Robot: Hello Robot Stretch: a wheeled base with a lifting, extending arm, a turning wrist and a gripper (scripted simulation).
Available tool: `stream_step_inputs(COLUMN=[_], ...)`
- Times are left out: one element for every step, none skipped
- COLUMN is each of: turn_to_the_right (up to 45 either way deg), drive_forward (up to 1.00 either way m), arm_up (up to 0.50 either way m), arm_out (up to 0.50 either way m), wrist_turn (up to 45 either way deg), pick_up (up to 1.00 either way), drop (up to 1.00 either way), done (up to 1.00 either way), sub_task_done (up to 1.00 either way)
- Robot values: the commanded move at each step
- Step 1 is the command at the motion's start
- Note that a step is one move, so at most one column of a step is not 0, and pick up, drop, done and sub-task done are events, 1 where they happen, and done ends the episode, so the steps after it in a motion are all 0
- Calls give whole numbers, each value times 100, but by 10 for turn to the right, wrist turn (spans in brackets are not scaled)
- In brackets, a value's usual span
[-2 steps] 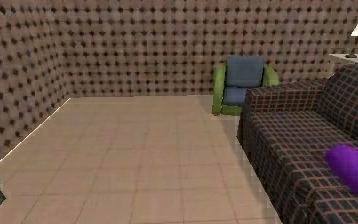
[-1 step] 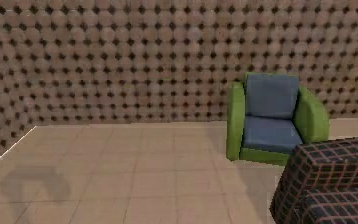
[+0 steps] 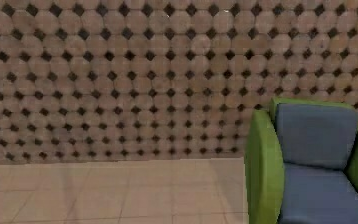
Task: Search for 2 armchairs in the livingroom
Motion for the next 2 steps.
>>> stream_step_inputs(turn_to_the_right=[390,0], drive_forward=[0,0], arm_up=[0,0], arm_out=[0,0], wrist_turn=[0,0], pick_up=[0,0], drop=[0,0], done=[0,100], sub_task_done=[0,0])
